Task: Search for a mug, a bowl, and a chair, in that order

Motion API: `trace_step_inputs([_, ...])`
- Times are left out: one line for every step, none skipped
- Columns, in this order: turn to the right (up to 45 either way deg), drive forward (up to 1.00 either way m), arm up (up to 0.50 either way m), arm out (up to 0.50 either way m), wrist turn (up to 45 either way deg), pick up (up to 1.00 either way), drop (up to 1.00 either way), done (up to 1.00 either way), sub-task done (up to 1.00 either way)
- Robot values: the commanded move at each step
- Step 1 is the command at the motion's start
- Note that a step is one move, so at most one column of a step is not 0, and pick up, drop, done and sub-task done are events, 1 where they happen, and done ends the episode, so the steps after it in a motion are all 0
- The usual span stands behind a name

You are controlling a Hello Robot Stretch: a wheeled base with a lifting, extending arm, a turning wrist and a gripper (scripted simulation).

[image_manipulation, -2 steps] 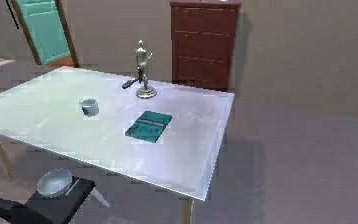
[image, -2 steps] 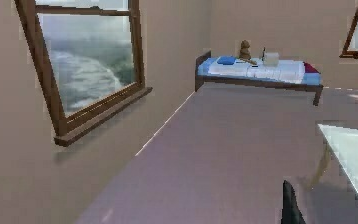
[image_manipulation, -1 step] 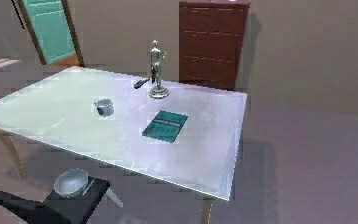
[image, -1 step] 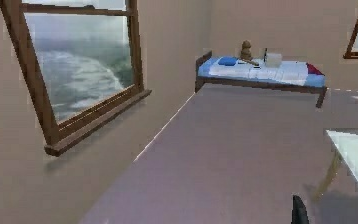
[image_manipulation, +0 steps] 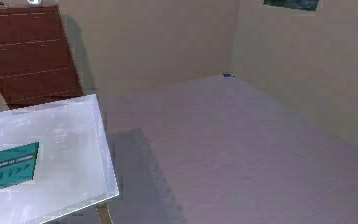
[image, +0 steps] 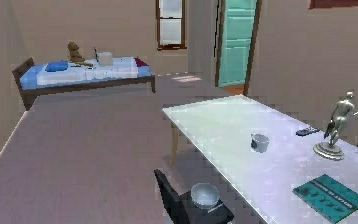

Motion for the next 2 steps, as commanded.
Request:
trace_step_inputs([0.0, 0.00, 0.00, 0.00, 0.0, 0.00, 0.00, 0.00, 1.00])
trace_step_inputs([0.0, 0.00, 0.00, 0.00, 0.0, 0.00, 0.00, 1.00, 0.00])
